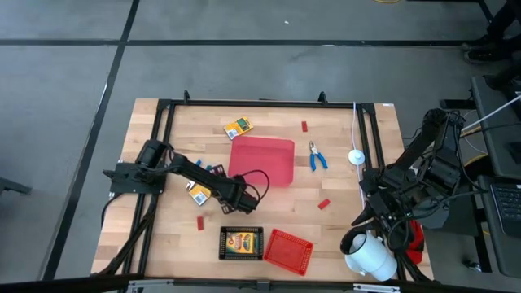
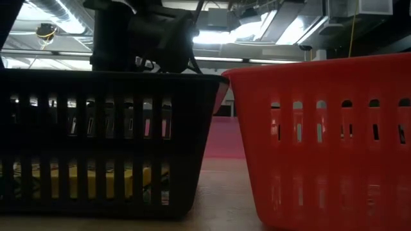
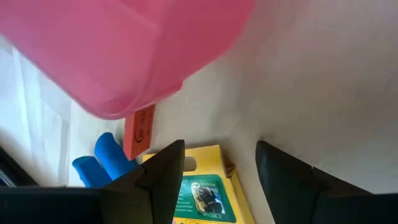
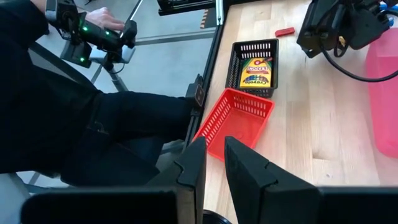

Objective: Pick & Place School Supplies
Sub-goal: Put the crayon box into the black bin

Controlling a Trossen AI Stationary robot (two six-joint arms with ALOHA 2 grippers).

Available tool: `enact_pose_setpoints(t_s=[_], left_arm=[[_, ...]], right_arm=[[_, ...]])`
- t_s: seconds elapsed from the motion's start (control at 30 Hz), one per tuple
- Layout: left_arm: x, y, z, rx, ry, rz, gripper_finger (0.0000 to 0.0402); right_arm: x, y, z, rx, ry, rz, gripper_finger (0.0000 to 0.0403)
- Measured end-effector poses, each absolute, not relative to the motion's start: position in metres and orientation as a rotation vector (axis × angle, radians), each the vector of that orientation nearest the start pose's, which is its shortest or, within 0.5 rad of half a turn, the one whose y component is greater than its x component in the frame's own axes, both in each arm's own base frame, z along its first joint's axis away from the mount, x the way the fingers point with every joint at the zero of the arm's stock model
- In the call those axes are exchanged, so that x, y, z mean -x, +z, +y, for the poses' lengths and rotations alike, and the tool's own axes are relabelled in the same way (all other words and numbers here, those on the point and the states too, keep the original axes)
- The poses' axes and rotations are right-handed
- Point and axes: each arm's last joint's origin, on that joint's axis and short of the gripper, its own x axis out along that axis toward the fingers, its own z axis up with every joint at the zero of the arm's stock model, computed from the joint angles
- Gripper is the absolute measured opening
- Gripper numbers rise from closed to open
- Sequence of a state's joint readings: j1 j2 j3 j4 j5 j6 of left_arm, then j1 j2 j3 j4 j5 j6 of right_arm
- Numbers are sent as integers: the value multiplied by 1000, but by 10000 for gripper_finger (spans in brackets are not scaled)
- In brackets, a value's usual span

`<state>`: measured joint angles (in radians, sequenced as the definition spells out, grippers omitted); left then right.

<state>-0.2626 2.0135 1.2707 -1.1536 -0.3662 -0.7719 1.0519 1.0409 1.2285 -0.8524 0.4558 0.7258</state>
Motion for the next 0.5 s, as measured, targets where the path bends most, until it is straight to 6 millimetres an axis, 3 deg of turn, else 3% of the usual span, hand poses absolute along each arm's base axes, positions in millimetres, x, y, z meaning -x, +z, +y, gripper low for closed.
enact_pose_setpoints(t_s=[0.33,0.5], left_arm=[[-311,130,-71,-66,763,1644,190],[-311,129,-71,-58,758,1655,130]], right_arm=[[-105,378,158,-231,360,658,61],[-105,378,158,-232,360,658,61]])
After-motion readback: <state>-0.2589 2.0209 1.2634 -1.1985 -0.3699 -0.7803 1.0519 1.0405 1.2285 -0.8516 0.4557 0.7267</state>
